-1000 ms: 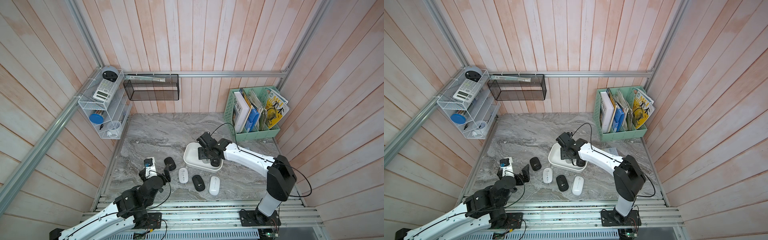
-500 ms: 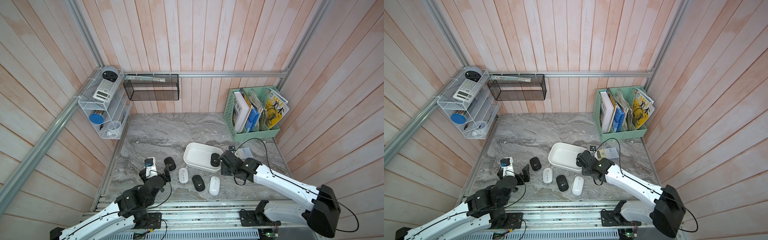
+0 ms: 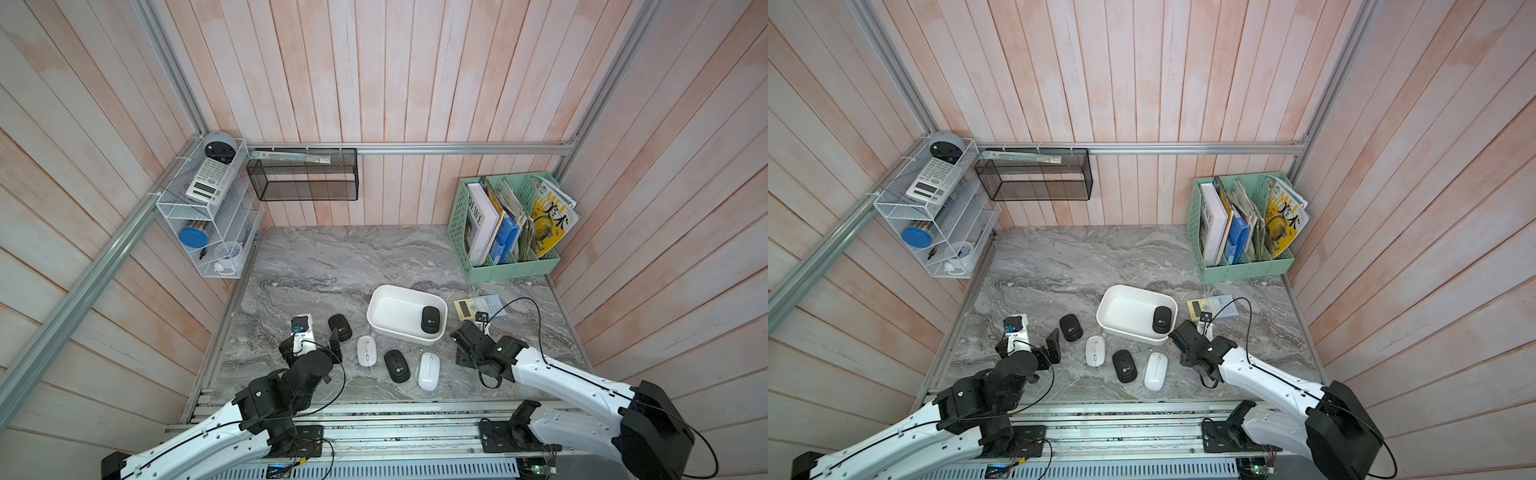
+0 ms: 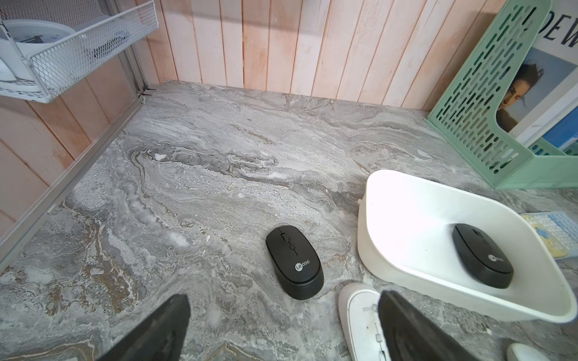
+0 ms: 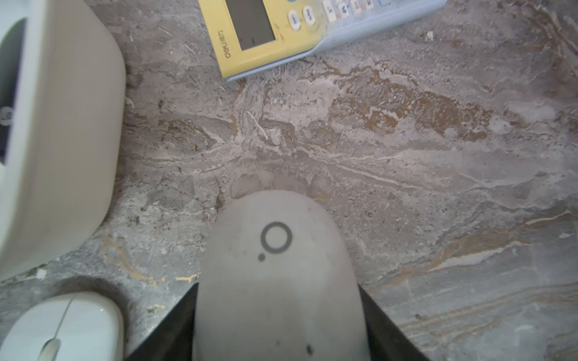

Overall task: Take out the mouse from the storage box
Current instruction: Place the mouse at the center of the board.

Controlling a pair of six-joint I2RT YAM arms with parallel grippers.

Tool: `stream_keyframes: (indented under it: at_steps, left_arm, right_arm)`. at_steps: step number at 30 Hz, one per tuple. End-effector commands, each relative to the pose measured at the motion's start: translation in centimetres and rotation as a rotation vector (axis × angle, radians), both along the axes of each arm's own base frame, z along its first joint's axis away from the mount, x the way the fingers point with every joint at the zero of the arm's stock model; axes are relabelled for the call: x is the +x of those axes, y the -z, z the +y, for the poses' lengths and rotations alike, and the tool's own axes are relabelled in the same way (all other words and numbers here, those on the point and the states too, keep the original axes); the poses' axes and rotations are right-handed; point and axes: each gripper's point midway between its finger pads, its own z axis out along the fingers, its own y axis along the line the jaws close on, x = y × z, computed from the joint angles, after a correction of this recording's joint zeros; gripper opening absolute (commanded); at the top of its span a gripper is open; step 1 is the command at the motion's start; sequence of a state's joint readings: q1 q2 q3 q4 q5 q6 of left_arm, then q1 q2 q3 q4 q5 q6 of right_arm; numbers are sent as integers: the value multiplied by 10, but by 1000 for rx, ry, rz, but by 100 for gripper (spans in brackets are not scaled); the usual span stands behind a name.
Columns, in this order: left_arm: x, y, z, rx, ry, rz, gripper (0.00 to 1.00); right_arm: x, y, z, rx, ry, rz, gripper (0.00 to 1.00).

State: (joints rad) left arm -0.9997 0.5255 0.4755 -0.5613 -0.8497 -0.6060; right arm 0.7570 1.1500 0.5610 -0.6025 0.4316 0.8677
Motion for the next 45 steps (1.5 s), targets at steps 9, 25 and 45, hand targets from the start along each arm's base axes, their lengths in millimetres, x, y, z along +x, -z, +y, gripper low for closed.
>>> stream_keyframes:
  at_steps: [9, 25, 45]
  left_arm:
    - [1, -1, 4, 4, -21, -11, 100]
    - [3, 2, 0, 20, -18, -4, 100]
    - [11, 7, -22, 51, 22, 52, 100]
  right_arm:
    - [14, 21, 11, -27, 19, 32, 57]
    - [11, 34, 30, 15, -28, 120, 59]
    - [15, -35, 6, 11, -46, -76, 84]
